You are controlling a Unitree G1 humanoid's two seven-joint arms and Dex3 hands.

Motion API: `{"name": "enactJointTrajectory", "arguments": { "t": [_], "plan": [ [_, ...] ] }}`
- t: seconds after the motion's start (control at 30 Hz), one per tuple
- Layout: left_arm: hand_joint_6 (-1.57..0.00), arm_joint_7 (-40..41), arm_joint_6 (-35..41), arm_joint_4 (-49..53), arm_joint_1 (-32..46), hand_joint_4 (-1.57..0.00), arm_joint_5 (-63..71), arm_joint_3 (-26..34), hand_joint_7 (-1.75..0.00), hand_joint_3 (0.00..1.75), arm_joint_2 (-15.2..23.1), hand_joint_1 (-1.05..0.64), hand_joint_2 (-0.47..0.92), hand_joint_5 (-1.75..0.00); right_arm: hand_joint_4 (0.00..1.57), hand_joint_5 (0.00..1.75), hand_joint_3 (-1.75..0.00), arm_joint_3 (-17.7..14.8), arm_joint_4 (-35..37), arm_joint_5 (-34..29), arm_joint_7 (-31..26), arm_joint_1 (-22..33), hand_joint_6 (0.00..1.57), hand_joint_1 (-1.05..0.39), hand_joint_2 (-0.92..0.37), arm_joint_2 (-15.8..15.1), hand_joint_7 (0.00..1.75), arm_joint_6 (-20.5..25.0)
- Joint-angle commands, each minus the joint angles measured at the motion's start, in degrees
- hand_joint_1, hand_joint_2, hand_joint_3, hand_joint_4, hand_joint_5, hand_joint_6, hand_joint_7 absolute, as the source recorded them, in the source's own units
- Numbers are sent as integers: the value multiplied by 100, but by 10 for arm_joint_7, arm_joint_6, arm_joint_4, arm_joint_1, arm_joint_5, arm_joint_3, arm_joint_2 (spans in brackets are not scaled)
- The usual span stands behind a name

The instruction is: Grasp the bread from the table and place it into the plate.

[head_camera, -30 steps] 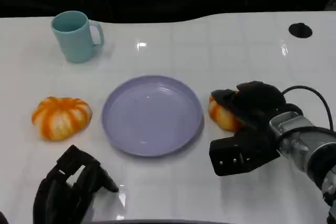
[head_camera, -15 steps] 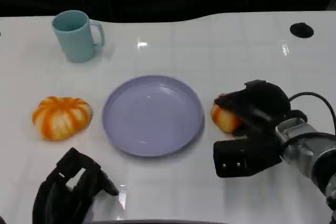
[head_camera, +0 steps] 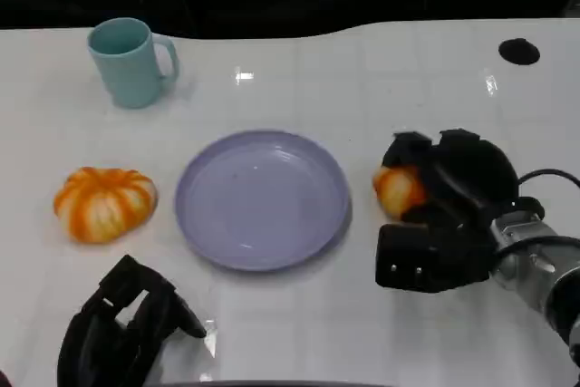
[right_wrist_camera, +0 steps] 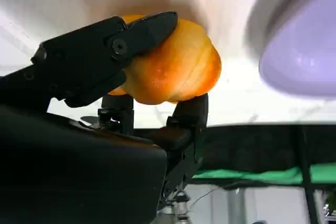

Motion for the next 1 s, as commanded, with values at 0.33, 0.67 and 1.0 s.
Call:
{"name": "enactJointTrajectory", "arguments": {
  "t": [0.33,0.67,1.0],
  "plan": [
    [-50,6,-7,3,-2,-62,1,1,-152,26,5,-54,92,-175,72,175,-31,-38,-26,32,-24,-31,51,-12,-91,3,173,-52],
    [-50,0,-9,12,-9,-61,1,2,-149,29,8,-54,92,-175,79,175,-36,-30,-49,16,-31,-61,61,-11,-86,37,168,-72],
    [-51,0,-11,10,-4,-61,1,1,-149,28,6,-54,92,-175,82,175,-69,-9,-38,5,-32,-95,69,-7,-67,96,163,-59]
  ]
}}
